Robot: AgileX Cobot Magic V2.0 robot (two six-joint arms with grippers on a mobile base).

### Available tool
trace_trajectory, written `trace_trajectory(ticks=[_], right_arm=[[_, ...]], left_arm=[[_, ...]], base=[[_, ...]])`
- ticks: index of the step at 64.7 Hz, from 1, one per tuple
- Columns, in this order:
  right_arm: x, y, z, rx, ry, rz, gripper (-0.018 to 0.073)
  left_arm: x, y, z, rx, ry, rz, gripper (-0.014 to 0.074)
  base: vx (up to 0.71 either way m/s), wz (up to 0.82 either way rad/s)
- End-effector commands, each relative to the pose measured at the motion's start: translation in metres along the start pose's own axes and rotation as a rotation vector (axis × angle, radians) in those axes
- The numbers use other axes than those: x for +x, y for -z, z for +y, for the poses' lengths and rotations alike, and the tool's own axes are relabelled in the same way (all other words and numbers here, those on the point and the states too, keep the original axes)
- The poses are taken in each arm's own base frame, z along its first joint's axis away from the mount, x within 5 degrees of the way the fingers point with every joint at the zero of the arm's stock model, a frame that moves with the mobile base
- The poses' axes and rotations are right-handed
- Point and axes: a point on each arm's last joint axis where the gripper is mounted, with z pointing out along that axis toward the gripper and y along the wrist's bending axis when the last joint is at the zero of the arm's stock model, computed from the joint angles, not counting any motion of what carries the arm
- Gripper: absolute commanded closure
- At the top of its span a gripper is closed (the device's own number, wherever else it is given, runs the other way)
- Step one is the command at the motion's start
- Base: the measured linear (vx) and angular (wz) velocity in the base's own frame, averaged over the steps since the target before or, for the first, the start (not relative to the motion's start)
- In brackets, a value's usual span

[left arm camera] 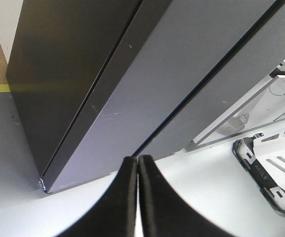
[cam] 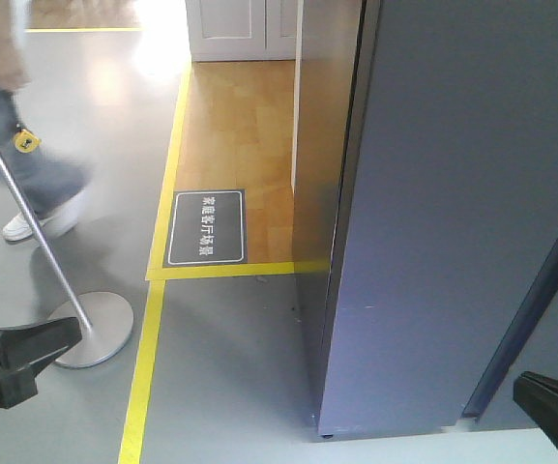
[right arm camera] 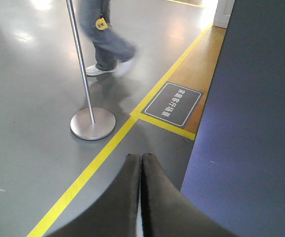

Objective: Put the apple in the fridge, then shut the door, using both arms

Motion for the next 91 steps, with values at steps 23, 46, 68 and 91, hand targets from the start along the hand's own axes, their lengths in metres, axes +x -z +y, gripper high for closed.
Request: trace_trajectory(ticks=[23,46,68,91], right_arm=[[-0.012,0.003,-0.003,0.026,-0.016,-0.059,0.0565],[-0.012,0.003,-0.003,0.026,-0.016,-0.059,0.0565],[-0.012,0.003,-0.003,0.026,-0.016,-0.059,0.0565],[-0.012,0.003,-0.003,0.026,-0.016,-0.059,0.0565]], left_arm=[[-0.021,0.003,-0.011,0.115,0.291,-0.156,0.0602],[-0.032,0.007,-0.011,0.215,0.571,-0.303,0.0602],[-0.016,0.011,0.001,0.072,0.101,-0.427,0.0602],[0.014,0.044,0.030,-0.405,-0.233,-0.517,0.0602]], base=[[0.00,0.00],[0.00,0.00],[0.00,0.00],[0.00,0.00]])
